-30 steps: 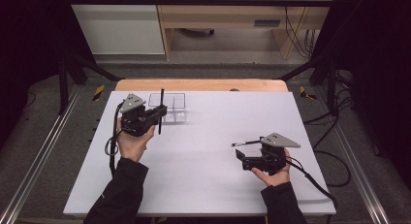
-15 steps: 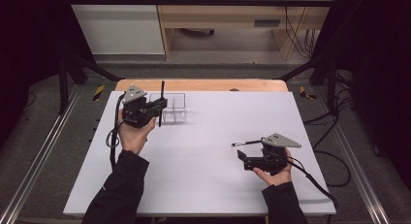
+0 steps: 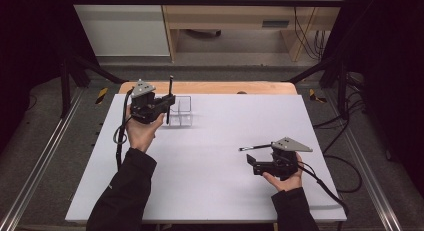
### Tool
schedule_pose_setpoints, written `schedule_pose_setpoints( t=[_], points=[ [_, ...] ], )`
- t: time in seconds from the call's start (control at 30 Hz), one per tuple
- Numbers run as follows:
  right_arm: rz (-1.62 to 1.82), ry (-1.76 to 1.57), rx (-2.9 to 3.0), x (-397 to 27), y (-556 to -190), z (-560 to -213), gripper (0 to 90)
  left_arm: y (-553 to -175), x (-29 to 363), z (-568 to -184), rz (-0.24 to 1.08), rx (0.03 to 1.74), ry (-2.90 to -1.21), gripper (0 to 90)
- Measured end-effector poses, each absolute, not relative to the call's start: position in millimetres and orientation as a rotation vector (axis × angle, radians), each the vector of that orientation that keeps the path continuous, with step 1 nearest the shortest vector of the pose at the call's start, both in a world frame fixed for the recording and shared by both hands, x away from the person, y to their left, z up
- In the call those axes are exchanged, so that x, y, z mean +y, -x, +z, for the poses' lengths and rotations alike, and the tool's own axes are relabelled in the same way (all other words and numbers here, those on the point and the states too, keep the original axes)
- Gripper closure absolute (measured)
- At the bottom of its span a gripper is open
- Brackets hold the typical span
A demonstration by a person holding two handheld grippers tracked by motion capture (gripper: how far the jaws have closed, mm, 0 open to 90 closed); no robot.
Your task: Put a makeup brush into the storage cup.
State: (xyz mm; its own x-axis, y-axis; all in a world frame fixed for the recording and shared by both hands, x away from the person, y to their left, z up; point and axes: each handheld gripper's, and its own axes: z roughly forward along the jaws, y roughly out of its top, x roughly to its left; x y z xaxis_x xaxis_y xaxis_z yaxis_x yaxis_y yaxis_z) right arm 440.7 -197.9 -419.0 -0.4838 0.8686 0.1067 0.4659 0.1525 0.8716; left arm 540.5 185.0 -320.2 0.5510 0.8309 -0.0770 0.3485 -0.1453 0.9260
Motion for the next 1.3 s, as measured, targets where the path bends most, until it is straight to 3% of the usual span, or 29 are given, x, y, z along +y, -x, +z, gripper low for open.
schedule_pose_setpoints(
  t=[1.3],
  points=[
    [1.296,-1.282,1.986,-204,-440,-415,1.2,-602,180,-324,0.609,1.028,-1.745,83.0]
  ],
)
